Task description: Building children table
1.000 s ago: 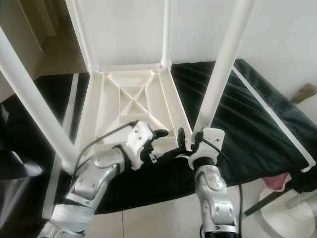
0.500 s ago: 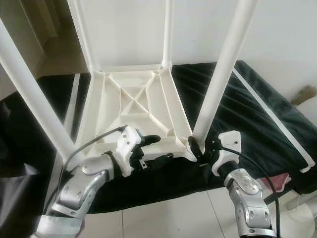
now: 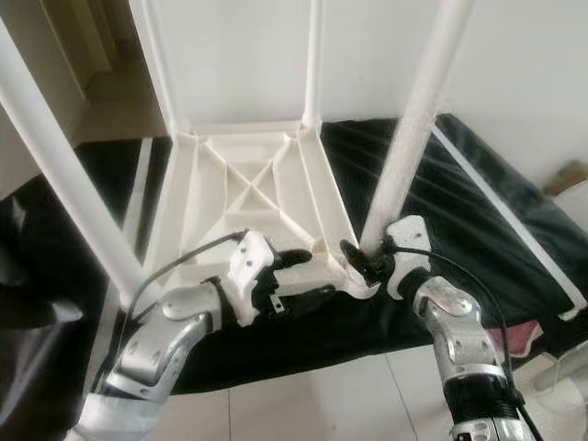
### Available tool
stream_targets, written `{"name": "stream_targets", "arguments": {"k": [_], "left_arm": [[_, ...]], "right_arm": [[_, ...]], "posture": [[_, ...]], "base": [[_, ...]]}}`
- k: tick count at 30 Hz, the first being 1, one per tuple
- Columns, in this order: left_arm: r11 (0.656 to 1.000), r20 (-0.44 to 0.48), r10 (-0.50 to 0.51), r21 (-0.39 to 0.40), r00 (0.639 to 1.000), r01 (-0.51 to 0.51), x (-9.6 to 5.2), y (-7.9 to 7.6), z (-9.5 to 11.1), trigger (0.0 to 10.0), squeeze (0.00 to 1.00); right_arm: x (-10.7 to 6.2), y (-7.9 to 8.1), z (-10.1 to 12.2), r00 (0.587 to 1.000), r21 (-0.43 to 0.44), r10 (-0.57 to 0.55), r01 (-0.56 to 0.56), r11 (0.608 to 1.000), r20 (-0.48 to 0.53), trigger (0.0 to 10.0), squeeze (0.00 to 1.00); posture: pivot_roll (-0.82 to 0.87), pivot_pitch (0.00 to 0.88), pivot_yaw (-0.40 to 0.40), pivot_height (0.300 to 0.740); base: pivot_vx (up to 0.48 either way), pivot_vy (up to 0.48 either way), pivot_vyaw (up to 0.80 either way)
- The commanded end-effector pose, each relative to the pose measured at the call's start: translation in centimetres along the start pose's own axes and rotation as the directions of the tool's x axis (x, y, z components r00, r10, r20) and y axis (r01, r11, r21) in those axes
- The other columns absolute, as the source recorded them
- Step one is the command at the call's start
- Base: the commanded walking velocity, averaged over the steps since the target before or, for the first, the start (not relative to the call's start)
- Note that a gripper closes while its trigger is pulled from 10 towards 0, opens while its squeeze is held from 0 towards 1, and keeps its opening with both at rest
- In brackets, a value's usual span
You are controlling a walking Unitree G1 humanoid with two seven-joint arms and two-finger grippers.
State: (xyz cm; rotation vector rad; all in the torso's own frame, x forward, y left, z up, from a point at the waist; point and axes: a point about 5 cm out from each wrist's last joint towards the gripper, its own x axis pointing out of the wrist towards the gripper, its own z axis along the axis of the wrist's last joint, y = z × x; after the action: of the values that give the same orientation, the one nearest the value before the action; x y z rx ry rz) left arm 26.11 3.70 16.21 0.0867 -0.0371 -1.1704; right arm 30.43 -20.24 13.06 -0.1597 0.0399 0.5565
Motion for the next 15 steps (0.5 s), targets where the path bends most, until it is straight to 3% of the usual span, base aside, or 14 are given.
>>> {"name": "stream_targets", "arguments": {"k": [1,9,10,11,12,15], "left_arm": [[1.0,-0.017,0.001,-0.01,1.0,-0.001,-0.05,-0.21,-0.21,10.0,0.0],[1.0,-0.015,0.004,-0.018,1.0,-0.005,0.06,-0.25,-0.23,10.0,0.0],[1.0,-0.015,0.003,-0.021,1.0,-0.004,0.13,-0.29,-0.26,10.0,0.0],[1.0,-0.016,0.003,-0.022,1.0,-0.003,0.16,-0.31,-0.28,10.0,0.0],[1.0,-0.018,0.003,-0.024,1.0,-0.003,0.2,-0.33,-0.28,10.0,0.0],[1.0,-0.02,0.003,-0.025,1.0,-0.004,0.22,-0.34,-0.28,10.0,0.0]], "right_arm": [[-0.34,0.08,-0.55,1.0,-0.009,0.018,-0.018,1.0,-0.025,0.0,0.0],[-0.88,0.11,-1.01,1.0,0.001,0.015,-0.015,1.0,-0.021,0.0,0.0],[-1.03,0.15,-1.05,1.0,0.013,-0.014,0.014,1.0,-0.012,0.9,0.0],[-1.13,0.2,-1.04,0.999,0.021,-0.034,0.034,0.999,-0.009,0.9,0.0],[-1.21,0.25,-1.01,0.997,0.033,-0.071,0.071,0.997,-0.002,10.0,0.0],[-1.27,0.28,-1.0,0.995,0.041,-0.096,0.095,0.995,0.002,10.0,0.0]], "posture": [[-0.01,0.0,-0.025,0.74],[-0.02,0.0,-0.029,0.74],[-0.02,0.0,-0.027,0.74],[-0.02,0.0,-0.027,0.74],[-0.03,0.0,-0.026,0.74],[-0.03,0.0,-0.026,0.74]], "base": [[0.0,0.0,0.0],[0.0,0.0,0.0],[0.0,0.0,0.0],[0.0,0.0,0.0],[0.0,0.0,0.0],[0.0,0.0,0.0]]}}
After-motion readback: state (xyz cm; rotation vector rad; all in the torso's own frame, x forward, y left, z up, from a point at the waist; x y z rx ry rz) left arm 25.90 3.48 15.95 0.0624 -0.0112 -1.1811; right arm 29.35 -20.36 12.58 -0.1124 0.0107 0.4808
